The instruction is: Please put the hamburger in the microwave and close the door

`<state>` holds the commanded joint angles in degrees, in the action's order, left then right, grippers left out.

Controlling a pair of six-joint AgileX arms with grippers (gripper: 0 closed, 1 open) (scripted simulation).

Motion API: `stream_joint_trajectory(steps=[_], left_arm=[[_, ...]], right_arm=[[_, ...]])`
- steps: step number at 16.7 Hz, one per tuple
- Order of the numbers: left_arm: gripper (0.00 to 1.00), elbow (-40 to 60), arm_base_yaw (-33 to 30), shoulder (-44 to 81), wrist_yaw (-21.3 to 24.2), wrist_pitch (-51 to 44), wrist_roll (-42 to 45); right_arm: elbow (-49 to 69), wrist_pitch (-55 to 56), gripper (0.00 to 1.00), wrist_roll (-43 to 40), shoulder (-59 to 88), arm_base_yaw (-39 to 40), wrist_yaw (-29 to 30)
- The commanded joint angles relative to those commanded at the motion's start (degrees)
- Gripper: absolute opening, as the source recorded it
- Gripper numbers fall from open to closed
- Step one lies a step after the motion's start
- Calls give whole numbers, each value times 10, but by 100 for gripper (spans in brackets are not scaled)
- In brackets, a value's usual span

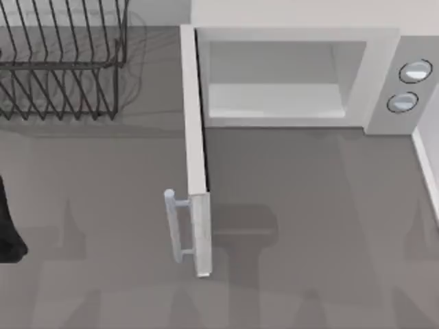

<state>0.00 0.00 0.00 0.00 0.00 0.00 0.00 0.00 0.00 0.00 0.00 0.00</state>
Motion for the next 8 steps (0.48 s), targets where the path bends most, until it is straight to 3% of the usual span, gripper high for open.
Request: stream_joint_trajectory(steps=[4,8], left_arm=[[100,0,0,0,0,0,0],[100,0,0,0,0,0,0]], right_arm=[[15,-19,100,-19,20,1,0],[89,-109,100,-109,131,6,0]])
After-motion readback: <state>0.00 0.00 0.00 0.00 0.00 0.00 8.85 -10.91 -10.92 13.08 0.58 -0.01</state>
